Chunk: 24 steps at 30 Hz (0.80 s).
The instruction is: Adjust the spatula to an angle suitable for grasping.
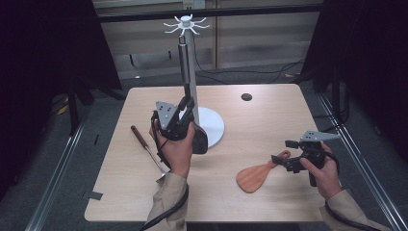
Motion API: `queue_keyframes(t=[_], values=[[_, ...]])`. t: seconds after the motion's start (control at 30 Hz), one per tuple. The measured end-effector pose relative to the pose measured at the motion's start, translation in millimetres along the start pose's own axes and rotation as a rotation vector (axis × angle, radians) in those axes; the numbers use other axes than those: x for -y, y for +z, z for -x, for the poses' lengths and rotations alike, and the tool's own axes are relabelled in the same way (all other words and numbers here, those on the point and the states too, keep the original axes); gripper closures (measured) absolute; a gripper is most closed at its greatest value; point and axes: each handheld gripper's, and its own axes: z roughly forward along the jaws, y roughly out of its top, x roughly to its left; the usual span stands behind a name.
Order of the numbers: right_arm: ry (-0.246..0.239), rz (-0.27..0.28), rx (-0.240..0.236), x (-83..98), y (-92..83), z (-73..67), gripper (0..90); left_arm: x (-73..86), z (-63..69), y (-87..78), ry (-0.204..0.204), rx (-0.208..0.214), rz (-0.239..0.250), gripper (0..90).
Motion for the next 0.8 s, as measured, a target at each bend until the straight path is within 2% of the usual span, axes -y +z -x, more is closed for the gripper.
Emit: queue_keyframes(t=[0.23, 0.4, 0.53, 0.57, 0.8], values=[[-0.001, 0.005, -0.003, -0.2, 0.1, 0.9, 5.0, 2.2, -1.6, 10.8, 0.015, -0.004, 0.002, 75.0], [-0.002, 0.003, -0.003, -0.2, -0.2, 1.7, 5.0, 2.9, -1.8, 18.2, 0.004, -0.004, 0.003, 75.0], [0.002, 0.003, -0.001, 0.0, -0.5, 2.2, 5.0, 2.9, -2.5, 22.2, 0.011, -0.004, 0.001, 75.2], [-0.001, 0.003, -0.002, 0.3, 0.0, 2.8, 5.0, 2.8, -3.3, 22.9, 0.024, -0.002, 0.001, 75.2], [0.002, 0.002, 0.003, 0.5, -0.3, 3.6, 5.0, 4.6, -5.5, 26.9, 0.021, -0.012, 0.012, 75.0]])
